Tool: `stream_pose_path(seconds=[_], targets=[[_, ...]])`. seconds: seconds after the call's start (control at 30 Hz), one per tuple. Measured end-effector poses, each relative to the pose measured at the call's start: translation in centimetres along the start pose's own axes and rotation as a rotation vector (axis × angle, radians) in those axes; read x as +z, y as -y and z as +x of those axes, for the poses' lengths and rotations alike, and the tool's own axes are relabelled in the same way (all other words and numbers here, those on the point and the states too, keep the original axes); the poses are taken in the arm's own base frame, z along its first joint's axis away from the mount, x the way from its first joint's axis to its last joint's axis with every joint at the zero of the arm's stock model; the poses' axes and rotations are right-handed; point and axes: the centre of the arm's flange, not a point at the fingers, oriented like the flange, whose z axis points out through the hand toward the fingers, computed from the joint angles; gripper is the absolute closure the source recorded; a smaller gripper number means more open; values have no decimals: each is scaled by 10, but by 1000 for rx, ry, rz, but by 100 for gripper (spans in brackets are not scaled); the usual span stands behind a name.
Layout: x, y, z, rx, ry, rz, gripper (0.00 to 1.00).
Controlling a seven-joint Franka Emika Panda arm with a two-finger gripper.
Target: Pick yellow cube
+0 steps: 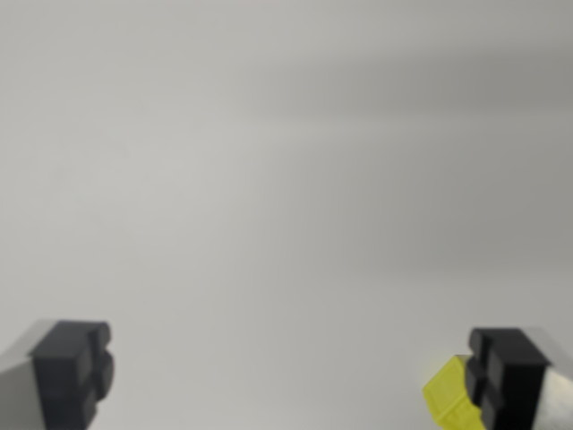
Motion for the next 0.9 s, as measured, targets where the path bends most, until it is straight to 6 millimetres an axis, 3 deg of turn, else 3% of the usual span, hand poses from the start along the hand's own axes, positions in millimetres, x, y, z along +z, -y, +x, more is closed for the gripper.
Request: stream_pose_path(seconds=[0.23, 0.9], targets=[[2, -2, 0, 11, 1, -2, 0], [47, -53, -7, 112, 4, -12, 0]])
